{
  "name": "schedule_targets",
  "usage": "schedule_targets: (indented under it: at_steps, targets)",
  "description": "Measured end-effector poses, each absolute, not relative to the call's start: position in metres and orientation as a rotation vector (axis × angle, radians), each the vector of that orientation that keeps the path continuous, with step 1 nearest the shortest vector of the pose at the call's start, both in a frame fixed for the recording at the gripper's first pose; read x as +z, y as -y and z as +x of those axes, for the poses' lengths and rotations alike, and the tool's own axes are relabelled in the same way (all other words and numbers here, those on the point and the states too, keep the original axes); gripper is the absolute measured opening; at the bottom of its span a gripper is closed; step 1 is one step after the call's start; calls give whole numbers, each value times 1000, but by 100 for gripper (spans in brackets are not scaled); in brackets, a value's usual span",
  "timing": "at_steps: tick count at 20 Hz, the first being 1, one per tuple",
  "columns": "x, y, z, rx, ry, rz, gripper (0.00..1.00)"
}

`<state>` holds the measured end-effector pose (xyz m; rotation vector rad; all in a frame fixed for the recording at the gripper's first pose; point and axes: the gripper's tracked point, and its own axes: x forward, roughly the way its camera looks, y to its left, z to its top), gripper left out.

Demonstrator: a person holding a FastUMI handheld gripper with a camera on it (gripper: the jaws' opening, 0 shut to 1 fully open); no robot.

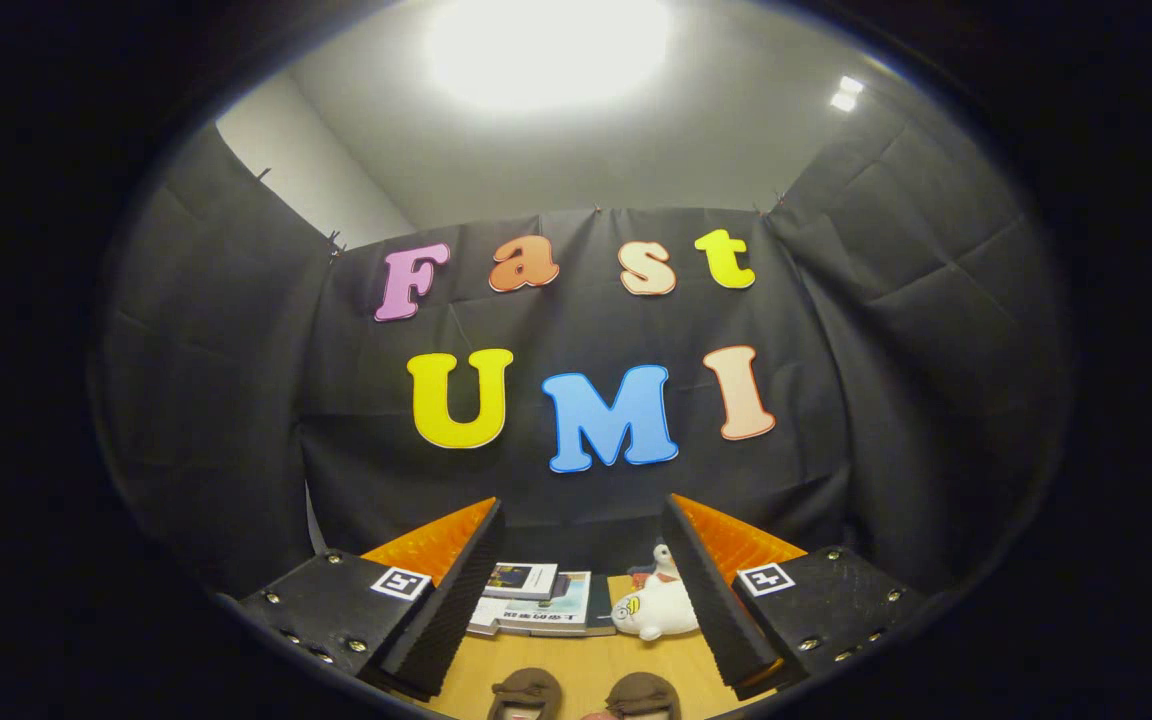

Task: Open the storage box then place both shoes into the box .Put the left shoe in first, then the right shoe, with the right side of both shoes facing outward in a uniform manner.

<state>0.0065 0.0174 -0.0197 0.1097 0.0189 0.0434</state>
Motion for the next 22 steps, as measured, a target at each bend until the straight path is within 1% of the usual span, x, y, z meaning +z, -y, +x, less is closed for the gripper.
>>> schedule_targets:
  at_steps: [6,12,18,22]
  targets:
    - [-55,-36,1,69,-104,256,96]
    - [-87,-60,-4,120,-217,520,97]
    - [-128,-81,-11,140,-345,683,97]
    - [-158,-109,-20,193,-447,775,98]
